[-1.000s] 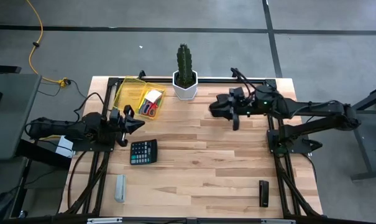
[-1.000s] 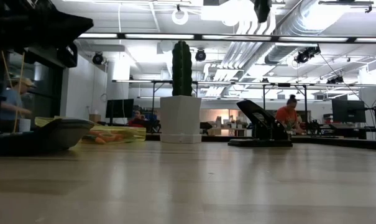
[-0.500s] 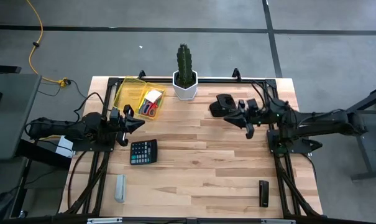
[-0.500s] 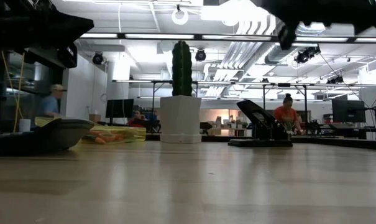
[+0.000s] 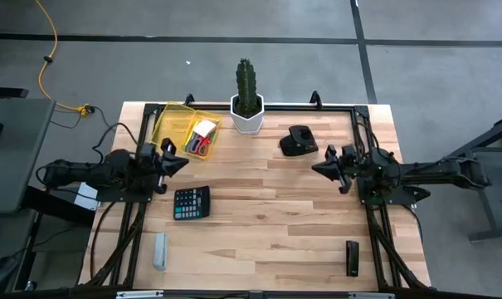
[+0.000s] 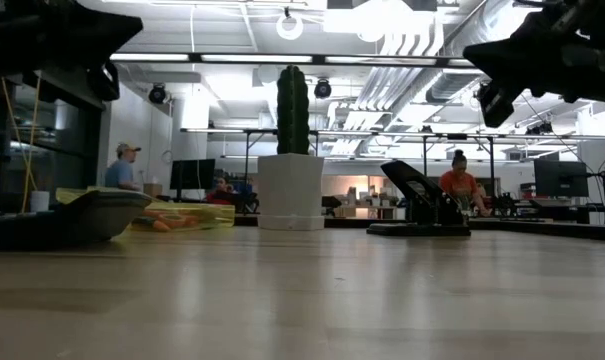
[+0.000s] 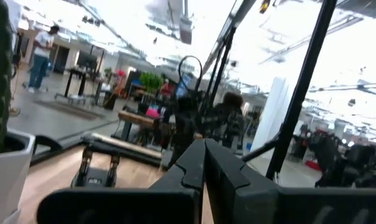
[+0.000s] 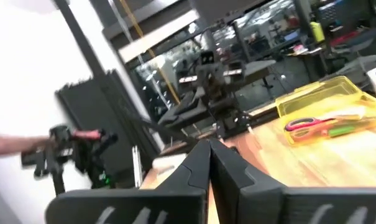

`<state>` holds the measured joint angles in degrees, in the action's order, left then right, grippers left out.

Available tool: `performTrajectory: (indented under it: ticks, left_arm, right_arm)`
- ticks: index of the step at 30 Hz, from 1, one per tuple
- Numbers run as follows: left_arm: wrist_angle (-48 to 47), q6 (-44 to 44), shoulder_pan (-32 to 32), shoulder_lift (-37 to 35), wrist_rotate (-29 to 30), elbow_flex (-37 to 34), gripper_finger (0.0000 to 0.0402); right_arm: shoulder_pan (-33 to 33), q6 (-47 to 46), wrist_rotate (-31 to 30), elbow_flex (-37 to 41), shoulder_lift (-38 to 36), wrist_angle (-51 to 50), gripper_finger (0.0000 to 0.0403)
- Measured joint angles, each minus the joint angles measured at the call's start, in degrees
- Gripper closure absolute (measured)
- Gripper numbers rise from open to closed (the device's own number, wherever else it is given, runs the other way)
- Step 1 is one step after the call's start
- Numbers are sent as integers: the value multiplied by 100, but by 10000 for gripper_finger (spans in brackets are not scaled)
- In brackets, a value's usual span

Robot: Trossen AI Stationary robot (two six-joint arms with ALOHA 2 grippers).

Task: Pack school essentials
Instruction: Return to Home Position

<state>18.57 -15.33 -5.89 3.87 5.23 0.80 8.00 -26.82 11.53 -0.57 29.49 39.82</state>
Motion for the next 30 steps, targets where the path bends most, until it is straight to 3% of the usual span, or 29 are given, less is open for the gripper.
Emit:
performTrajectory:
  ticks: [8,12,17,27,30]
  left_arm:
    - [-416,-4,0,-371,-2,4,402]
    - [-1776,-7,0,-363,-8,-9,402]
    - [-1808,-9,4,-364,-488,-9,402]
    - [-1794,-7,-9,-369,-459,-9,401]
    - [-1794,-7,-7,-369,-459,-9,401]
  right_arm:
    - [-2,325,412,1,-548,-914,403]
    - [-2,537,453,1,-919,-1266,403]
    - [-2,854,443,1,-1201,-1885,403]
    - [-2,891,-10,1,-1180,-3740,403]
    - [-2,891,-104,-3,-1145,-3741,403]
